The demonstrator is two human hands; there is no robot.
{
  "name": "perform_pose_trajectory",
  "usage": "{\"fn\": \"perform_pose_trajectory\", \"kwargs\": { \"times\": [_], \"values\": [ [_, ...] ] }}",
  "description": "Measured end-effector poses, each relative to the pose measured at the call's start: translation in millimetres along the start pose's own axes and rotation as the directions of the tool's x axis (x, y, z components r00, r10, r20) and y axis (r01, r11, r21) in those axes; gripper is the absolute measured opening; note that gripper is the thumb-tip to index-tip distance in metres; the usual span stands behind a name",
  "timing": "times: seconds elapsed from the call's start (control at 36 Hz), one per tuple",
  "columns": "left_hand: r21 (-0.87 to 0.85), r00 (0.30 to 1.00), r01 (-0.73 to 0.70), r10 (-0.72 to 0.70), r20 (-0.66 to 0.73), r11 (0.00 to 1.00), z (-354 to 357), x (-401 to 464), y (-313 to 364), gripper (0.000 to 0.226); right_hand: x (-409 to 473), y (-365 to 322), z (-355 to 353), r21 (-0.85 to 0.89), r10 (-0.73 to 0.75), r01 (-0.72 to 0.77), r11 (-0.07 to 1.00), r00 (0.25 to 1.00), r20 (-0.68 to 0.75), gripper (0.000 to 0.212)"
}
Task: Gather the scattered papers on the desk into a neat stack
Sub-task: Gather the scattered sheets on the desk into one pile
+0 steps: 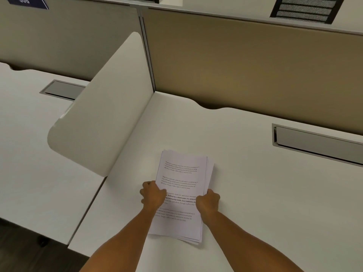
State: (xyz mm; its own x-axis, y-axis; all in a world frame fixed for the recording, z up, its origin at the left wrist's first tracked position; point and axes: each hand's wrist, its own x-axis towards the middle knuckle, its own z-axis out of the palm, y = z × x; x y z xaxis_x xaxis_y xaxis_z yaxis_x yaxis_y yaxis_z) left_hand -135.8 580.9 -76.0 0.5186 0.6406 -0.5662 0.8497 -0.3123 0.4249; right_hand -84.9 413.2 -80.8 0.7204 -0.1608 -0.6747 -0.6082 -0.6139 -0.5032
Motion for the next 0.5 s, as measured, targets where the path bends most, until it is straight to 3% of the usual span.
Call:
{"fn": "perform_pose_trajectory", "kwargs": {
  "times": [0.22,0.42,0.5],
  "values": [
    [-0.184,0.997,-0.023,0.035,0.066,0.983,2,23,-6,0.046,-2,-7,0,0.036,-0.014,0.014,0.999,1.000,0.018,0.040],
    [-0.319,0.986,0.019,0.035,0.164,0.947,-6,-2,-2,0.047,-1,-8,1,0.310,0.011,-0.043,0.950,0.994,0.104,0.070],
    [-0.366,0.989,0.006,0.048,0.138,0.931,-3,-6,-6,0.054,-3,-8,0,0.348,0.023,-0.056,0.936,0.995,0.100,0.074]
  ]
}}
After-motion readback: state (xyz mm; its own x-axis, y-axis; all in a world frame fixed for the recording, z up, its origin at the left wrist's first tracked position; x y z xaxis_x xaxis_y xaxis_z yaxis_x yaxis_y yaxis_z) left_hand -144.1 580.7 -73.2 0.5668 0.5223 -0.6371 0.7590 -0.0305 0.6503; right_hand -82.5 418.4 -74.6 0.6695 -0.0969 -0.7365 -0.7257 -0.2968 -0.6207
